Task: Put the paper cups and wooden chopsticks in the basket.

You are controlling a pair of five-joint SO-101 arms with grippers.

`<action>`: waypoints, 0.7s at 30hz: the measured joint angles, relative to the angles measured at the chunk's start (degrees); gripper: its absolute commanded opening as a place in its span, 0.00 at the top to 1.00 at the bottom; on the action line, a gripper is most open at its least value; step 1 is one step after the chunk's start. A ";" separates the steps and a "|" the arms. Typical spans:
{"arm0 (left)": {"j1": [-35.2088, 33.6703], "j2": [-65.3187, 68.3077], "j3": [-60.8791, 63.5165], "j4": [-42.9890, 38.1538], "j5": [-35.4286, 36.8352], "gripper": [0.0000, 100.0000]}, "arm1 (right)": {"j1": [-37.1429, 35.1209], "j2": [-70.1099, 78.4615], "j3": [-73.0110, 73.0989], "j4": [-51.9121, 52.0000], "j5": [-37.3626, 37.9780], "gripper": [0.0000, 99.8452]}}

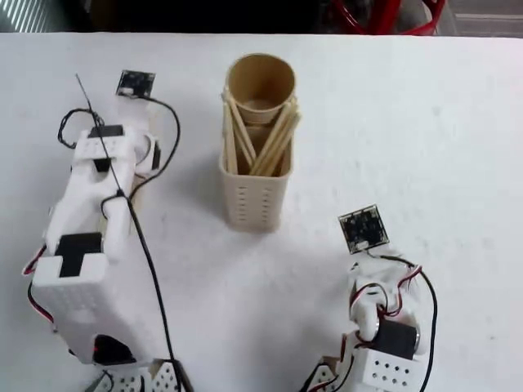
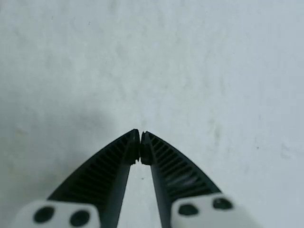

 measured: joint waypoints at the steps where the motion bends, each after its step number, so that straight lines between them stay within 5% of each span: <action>1: 0.00 0.00 0.00 0.00 0.00 0.86 | 0.00 0.00 0.00 0.00 0.00 0.98; 13: -1.49 1.58 -0.09 0.00 0.00 0.85 | -0.18 -0.18 0.00 0.00 0.00 0.98; 21: -2.46 10.29 -11.60 6.33 0.09 0.85 | -0.18 -0.18 0.00 0.00 0.00 0.98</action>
